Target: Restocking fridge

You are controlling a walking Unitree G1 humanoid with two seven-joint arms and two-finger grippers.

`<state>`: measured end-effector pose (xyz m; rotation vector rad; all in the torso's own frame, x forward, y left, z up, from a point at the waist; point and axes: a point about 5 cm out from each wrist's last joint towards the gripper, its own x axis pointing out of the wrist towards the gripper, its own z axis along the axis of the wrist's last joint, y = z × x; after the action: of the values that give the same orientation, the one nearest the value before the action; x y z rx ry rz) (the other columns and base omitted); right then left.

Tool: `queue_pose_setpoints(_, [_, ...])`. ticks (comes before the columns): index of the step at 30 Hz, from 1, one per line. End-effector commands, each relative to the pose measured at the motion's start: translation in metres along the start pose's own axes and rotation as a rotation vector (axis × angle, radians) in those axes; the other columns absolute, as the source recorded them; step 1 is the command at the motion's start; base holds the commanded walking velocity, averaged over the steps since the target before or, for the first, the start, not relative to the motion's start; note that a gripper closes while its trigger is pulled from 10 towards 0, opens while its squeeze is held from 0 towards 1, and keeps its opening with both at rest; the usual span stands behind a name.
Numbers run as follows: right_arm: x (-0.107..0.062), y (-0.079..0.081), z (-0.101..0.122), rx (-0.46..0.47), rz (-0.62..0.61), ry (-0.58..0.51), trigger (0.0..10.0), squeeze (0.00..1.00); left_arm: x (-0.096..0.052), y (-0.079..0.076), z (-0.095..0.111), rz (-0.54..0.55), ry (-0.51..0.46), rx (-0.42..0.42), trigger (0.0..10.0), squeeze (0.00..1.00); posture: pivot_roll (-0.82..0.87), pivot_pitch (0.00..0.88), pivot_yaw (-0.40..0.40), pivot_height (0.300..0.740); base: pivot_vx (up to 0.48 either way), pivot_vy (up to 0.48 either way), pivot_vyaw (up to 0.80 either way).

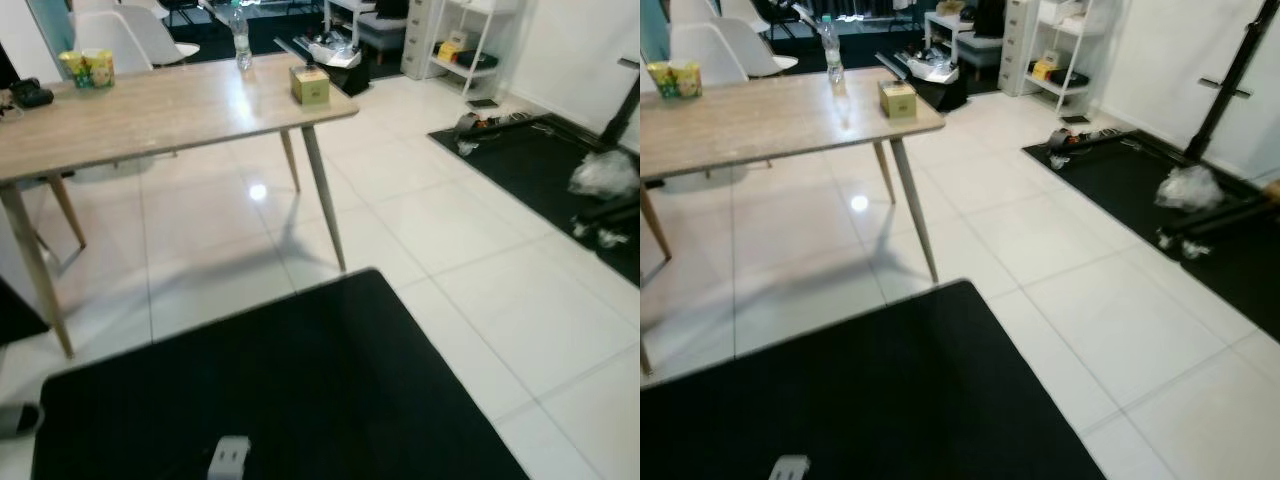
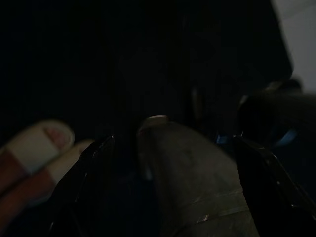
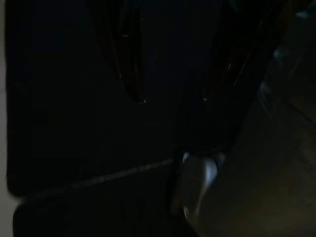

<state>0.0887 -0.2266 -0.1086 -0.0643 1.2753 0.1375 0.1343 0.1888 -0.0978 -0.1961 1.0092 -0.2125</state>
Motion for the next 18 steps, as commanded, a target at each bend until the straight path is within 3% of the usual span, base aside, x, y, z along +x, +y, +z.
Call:
queue_pose_setpoints(1, [0.0003, 0.0003, 0.0021, -0.019, -0.004, -0.009, 10.0, 0.00, -0.0021, 0.0008, -0.0082, 0.005, 0.025, -0.004, 10.0, 0.00, -0.01, 0.000, -0.002, 0.740, 0.330, 0.000, 0.00])
queue_pose_setpoints(18, [0.0018, 0.0071, 0.0048, 0.008, 0.029, -0.036, 10.0, 0.00, -0.0028, 0.0025, -0.0077, 0.007, 0.025, 0.000, 10.0, 0.00, 0.00, 0.000, 0.003, 0.740, 0.328, 0.000, 0.00])
